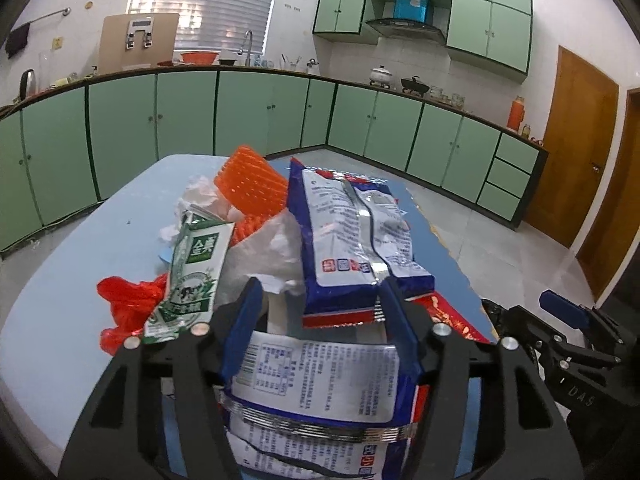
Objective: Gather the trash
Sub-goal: 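Reach the left tool into the pile and grasp the blue snack bag, then lift the blue snack bag with the left tool while the right tool grasps the red paper cup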
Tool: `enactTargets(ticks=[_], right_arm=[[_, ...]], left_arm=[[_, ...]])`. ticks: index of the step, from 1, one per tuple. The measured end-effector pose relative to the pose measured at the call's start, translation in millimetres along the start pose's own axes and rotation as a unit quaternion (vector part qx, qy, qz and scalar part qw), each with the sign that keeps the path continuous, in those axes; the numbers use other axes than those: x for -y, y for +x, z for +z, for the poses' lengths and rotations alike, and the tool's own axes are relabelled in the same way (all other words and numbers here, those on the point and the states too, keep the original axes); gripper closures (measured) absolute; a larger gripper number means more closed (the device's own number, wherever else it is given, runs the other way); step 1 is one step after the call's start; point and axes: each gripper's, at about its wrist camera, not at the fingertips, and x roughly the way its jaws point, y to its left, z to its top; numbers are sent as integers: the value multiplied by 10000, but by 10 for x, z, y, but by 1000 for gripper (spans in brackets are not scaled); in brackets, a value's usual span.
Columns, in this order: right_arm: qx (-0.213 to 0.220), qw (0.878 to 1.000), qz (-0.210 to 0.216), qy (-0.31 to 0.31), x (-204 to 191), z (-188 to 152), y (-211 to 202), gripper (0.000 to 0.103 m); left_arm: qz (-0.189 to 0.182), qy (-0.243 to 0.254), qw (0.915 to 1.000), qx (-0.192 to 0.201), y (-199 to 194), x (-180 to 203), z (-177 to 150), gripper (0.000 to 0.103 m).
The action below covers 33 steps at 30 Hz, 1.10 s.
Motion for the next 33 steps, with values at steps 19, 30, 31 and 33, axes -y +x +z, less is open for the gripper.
enactTargets(ticks=[19,30,31,33], right_arm=[[-47,9998,165,-80,-58,-24,21,34],[-321,9992,196,-157,-104,-196,43,34],[-305,9992,202,-185,-115,-200,32,34],[-291,9991,202,-222,-129,-205,26,34]], left_arm=[[-283,-226,9986,391,-253,-124,-10,99],[-119,-187,9989,414,-541,-140,-111,99],[-115,-173,9989,418,-544,-126,-111,99],[-130,-180,9989,418,-543,-130,-112,99]])
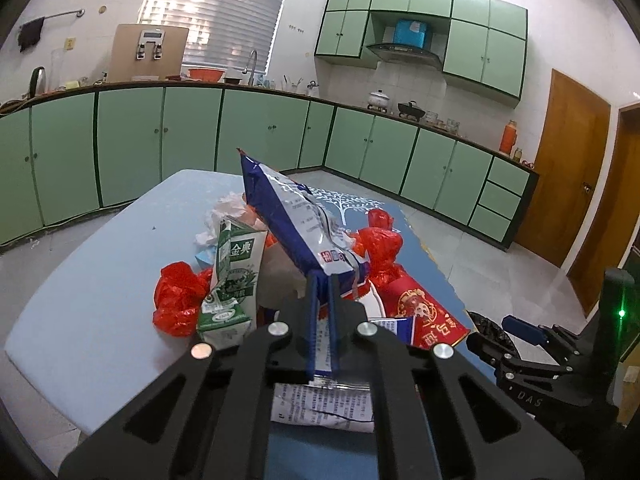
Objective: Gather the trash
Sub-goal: 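Lift the blue snack bag with the left tool while the right tool grasps the red paper cup, then carry the bag and cup over the black bin and open both tools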
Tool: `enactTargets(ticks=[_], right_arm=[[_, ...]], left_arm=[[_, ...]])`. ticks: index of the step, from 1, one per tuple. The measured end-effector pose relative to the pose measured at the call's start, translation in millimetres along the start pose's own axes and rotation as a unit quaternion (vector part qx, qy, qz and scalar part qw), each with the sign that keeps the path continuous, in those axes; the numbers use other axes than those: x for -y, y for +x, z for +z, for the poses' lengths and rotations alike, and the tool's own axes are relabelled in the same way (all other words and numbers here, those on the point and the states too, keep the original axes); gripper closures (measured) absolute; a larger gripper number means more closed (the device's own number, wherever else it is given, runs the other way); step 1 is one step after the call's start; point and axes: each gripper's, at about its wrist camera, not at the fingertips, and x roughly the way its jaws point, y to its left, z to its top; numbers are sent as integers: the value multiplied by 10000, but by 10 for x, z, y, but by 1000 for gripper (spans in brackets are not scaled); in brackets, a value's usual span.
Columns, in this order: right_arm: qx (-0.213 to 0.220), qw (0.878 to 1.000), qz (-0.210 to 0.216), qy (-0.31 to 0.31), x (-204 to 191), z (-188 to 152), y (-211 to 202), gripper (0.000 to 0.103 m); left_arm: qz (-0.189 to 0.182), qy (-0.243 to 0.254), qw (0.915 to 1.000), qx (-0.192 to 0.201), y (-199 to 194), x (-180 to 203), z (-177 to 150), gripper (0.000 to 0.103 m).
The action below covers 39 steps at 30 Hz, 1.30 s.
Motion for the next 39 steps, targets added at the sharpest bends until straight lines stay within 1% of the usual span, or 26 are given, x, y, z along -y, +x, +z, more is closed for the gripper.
enactTargets(ticks=[3,6,8,10,11,12,13,14,18,21,30,33,34,36,39], right_arm=[[-6,10000,25,50,-2,6,61,35],[-101,9998,128,68,-25,9,162,45],[-105,9998,170,47,-49,25,196,48],[-118,9997,233,-26,-87,50,240,62],[-133,9995,280,-39,-96,58,258,65],[-155,9993,327,-49,-106,69,285,73],[-158,9992,358,-47,-114,76,302,86],[-154,9990,426,-43,-117,83,313,92],[-50,9981,616,-12,-111,91,260,96],[46,9983,576,24,-76,116,164,98],[446,9982,332,222,243,223,-270,99],[589,9980,124,213,368,267,-405,99],[637,9977,7,243,454,275,-457,99],[683,9966,-267,366,680,262,-528,99],[612,9936,-743,596,1069,185,-572,99]], left_arm=[[-17,19,10000,-20,2,29,-32,99],[-35,32,10000,-47,11,40,-47,99],[-34,44,10000,-54,17,48,-55,99],[-33,48,10000,-80,36,66,-74,99],[-33,49,9999,-93,45,54,-86,99],[-38,47,9999,-117,60,56,-93,99],[-38,50,9999,-130,70,43,-106,99],[-33,56,9999,-142,80,45,-115,99],[-25,64,9999,-143,89,57,-104,99],[-56,98,9999,-109,76,68,-100,99],[-381,237,9988,196,-58,422,6,99],[-582,297,9976,250,-66,611,25,99],[-702,315,9968,236,-47,694,32,99],[-910,372,9950,196,4,861,25,99],[-1233,532,9909,105,147,1204,-24,99]])
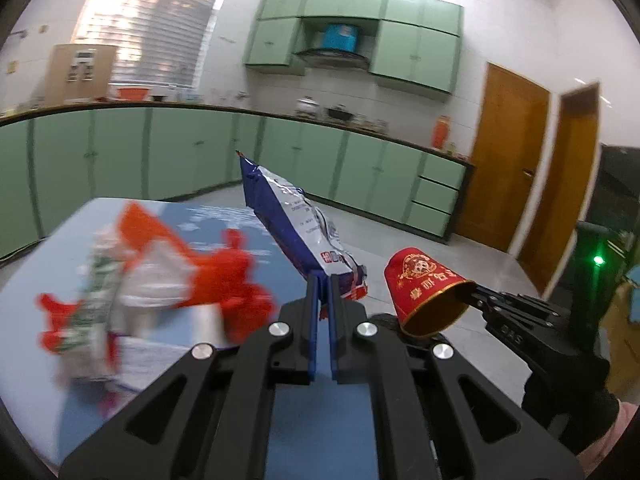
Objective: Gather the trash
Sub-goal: 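Carry the bag and cup over the black bin and open both tools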
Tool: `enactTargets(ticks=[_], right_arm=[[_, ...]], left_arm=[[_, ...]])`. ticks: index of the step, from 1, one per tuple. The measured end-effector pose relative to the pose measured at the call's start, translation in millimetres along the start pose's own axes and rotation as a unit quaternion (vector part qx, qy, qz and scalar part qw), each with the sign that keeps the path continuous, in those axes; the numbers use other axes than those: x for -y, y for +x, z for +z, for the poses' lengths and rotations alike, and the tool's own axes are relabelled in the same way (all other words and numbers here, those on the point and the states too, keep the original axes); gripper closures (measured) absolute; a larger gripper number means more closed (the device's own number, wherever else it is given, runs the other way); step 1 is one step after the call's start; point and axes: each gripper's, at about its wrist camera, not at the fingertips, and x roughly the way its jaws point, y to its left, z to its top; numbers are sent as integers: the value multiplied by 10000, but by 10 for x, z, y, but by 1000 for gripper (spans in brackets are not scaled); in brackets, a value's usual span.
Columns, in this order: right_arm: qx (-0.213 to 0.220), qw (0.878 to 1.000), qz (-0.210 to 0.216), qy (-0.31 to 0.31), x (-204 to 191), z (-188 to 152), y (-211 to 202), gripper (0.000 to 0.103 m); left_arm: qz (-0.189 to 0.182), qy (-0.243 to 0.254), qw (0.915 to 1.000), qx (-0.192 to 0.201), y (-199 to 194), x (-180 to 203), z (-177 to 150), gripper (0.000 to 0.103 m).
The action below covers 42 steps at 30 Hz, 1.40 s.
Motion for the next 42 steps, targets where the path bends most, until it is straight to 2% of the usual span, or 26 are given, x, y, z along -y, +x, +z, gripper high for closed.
enactTargets(ticks=[3,6,8,14,16,17,18,21,24,28,32,36,37,42], right_arm=[[-107,9990,-391,182,397,-52,71,99],[-250,9971,-650,292,707,-108,199,99],[-415,9948,-837,394,953,-178,346,99],[-849,9889,-959,750,1451,-396,701,97],[-973,9867,-973,861,1570,-459,793,88],[-1048,9856,-957,915,1631,-482,856,80],[-1108,9843,-975,967,1680,-490,913,77],[-1093,9829,-1002,1092,1799,-509,914,77],[-908,9845,-986,1129,1786,-443,793,76],[-607,9887,-895,1039,1596,-297,532,71],[-261,9945,-612,803,1174,-100,249,67],[-84,9982,-167,576,655,25,65,66],[-63,9987,7,508,478,43,29,66],[-132,9967,747,284,-248,15,-24,62]], left_arm=[[-406,57,9988,-252,362,335,-76,99],[-636,135,9965,-516,717,599,-177,99],[-820,104,9930,-838,1064,776,-264,99],[-916,171,9838,-1534,1847,1069,-494,97],[-1074,-96,9761,-1888,2044,1075,-543,94],[-1042,-140,9756,-1926,2092,1060,-549,92],[-990,-126,9756,-1956,2151,1071,-556,88],[-985,-216,9747,-1995,2229,1045,-523,87],[-947,-203,9784,-1825,2062,986,-413,87],[-828,-113,9869,-1378,1620,965,-209,86],[-576,-105,9931,-1018,1111,806,-54,83],[-110,-15,9968,-795,647,542,-14,83],[112,10,9972,-736,496,414,-24,83],[852,42,9943,-643,10,-82,-115,83]])
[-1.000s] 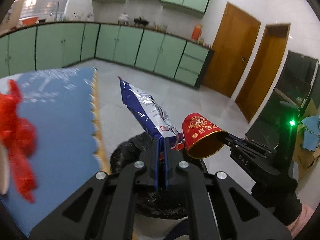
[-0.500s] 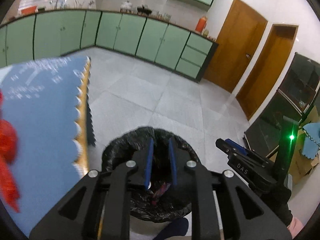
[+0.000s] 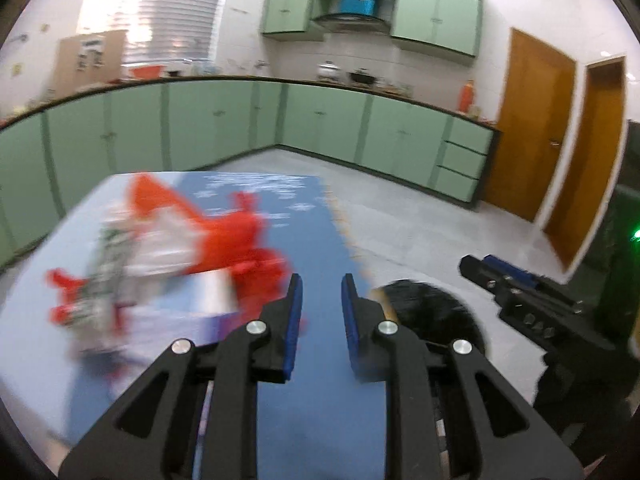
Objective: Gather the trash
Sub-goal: 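Carry the bag and cup over the black bin and open both tools, then grasp the white-blue snack bag with the right tool while the left grasps the green milk carton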
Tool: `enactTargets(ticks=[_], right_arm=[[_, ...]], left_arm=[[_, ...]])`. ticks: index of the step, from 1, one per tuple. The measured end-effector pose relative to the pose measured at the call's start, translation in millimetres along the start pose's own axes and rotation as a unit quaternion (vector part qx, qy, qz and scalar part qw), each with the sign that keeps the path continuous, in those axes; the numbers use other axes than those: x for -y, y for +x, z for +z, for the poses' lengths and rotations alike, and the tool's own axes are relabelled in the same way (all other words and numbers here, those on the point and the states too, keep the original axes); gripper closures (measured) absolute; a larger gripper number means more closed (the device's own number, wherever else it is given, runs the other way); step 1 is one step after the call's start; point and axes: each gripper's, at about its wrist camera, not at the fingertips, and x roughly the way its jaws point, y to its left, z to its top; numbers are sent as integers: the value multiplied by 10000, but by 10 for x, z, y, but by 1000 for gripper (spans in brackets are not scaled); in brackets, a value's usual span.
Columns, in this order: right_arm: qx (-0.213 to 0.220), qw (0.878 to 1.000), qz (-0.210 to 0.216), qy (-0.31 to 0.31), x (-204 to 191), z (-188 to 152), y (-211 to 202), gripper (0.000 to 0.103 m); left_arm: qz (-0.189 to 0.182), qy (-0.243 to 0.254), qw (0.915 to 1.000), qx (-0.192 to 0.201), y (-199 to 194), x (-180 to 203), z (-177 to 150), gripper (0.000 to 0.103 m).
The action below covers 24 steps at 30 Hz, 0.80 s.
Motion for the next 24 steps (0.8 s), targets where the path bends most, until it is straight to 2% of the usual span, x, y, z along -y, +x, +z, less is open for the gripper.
enactTargets(ticks=[3,6,8,10,13,20,24], right_arm=[[-162,9988,394,-236,-446,-98,114,60],[-258,9972,612,-335,-728,-151,212,60],[-208,9968,598,-480,-931,-208,235,60],[-111,9960,562,-679,-1114,-260,236,60],[-142,9949,769,-636,-1269,-325,272,57],[-409,9919,1015,-646,-1497,-424,471,49],[-682,9889,1159,-640,-1561,-504,624,49]], left_arm=[[582,-39,9983,44,-199,-407,-93,83],[930,-177,9955,28,-280,-727,-160,83],[1090,-226,9938,67,-329,-829,-188,83],[1153,-299,9928,120,-354,-953,-198,83],[1192,-362,9920,183,-398,-1060,-206,83],[1262,-491,9903,311,-434,-1325,-246,83],[1269,-567,9899,296,-427,-1412,-262,83]])
